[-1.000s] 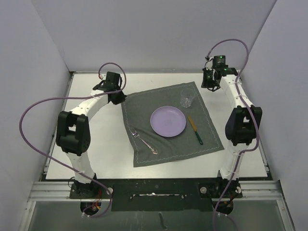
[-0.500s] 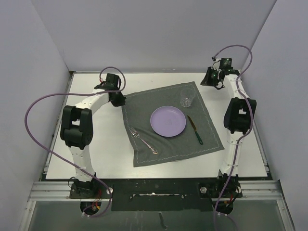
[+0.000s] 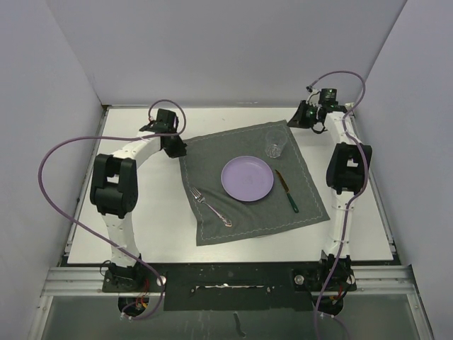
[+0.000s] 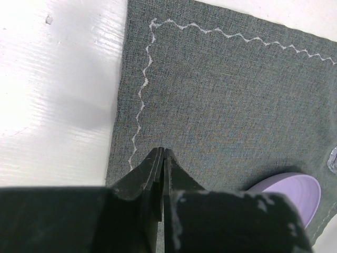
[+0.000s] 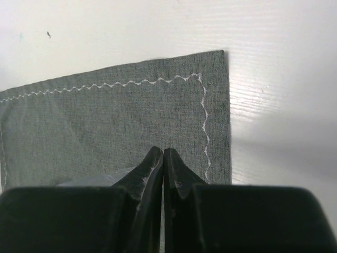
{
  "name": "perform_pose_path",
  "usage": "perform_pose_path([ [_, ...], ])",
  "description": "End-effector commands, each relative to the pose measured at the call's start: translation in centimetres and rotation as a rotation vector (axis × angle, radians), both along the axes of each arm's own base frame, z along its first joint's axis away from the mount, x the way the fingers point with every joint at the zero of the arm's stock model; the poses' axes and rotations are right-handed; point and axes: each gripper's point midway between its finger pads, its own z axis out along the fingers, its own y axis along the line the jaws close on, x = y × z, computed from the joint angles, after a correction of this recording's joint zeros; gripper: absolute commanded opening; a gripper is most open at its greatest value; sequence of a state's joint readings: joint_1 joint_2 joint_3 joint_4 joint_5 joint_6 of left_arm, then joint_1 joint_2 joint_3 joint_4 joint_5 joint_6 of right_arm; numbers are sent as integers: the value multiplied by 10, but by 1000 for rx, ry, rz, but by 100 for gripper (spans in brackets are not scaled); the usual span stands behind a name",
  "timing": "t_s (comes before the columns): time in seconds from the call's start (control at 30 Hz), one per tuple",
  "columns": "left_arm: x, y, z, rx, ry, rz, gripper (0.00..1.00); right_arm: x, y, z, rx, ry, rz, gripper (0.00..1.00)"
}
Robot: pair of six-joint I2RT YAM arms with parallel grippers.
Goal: Set the dinner table for one person
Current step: Adjust the napkin at the center of the board.
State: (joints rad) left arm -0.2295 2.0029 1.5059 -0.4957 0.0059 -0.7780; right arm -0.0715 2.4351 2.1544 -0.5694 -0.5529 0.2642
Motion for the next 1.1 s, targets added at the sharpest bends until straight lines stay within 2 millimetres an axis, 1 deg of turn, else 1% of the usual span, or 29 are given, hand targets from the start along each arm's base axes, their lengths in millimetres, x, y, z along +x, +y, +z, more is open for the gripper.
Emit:
perform_pose_path([
  [0.0, 14, -7, -7, -38, -15, 3, 0, 19, 5, 16, 39, -83, 29, 0],
  [0.27, 11, -14, -19, -80, 15, 7, 0, 21, 9, -2, 74, -55, 40, 0],
  [0.53, 14, -6, -26, -89, 30, 21, 0, 22, 10, -15, 81, -35, 39, 0],
  [0.83, 27, 4, -39, -104, 62, 33, 0, 22, 7, -28, 66, -11, 25, 0],
  [1.07, 39, 6, -46, -107, 65, 28, 0, 22, 6, -38, 60, 8, 18, 0],
])
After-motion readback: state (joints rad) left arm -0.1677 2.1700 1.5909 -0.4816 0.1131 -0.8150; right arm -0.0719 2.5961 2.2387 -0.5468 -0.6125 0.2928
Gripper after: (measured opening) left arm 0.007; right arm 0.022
